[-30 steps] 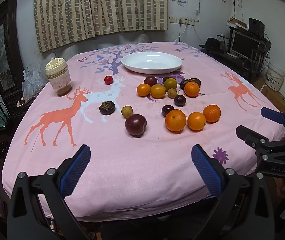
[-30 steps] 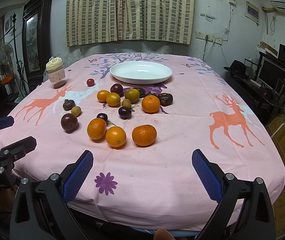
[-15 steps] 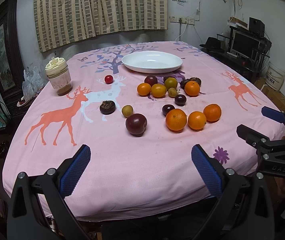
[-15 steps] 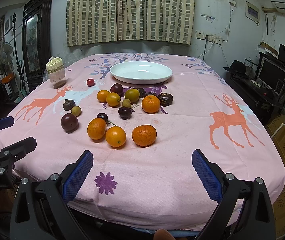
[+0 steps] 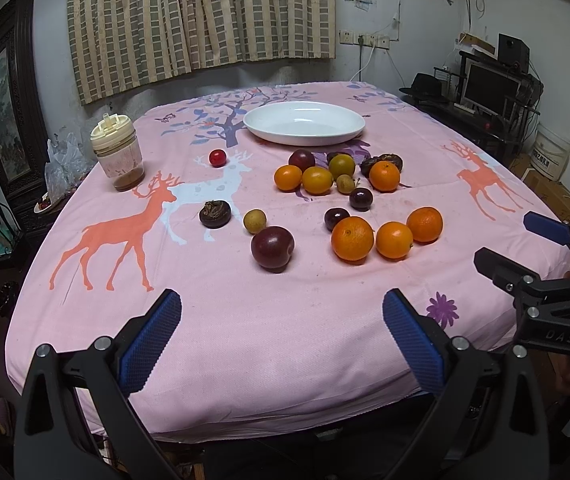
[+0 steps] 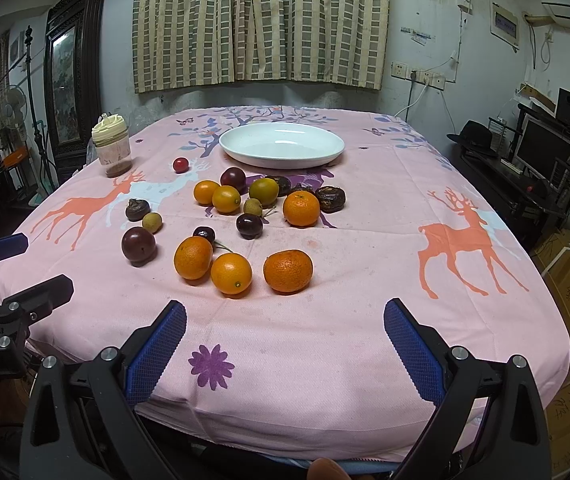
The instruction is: Organize fruits
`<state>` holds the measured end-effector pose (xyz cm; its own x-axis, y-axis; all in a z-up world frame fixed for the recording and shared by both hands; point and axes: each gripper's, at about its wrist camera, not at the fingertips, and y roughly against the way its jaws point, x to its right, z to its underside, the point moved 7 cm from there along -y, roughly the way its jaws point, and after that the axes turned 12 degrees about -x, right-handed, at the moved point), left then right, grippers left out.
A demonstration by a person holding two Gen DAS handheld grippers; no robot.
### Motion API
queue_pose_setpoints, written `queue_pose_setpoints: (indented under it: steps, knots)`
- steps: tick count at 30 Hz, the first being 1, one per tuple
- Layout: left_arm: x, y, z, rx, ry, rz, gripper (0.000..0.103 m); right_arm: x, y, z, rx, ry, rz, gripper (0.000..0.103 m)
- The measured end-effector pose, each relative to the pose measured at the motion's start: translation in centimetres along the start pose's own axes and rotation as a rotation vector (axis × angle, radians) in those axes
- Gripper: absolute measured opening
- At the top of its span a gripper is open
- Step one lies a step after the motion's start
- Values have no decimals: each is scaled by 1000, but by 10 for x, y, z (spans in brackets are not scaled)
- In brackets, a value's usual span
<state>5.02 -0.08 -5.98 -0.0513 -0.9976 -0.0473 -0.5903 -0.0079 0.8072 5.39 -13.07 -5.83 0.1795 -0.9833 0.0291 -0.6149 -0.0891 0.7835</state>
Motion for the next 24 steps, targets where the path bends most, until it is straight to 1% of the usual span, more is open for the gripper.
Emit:
queue_pose_setpoints:
  steps: [24]
  knots:
    - [0, 0, 0, -2, -1, -2, 99, 1, 1, 0, 1, 1, 1, 99]
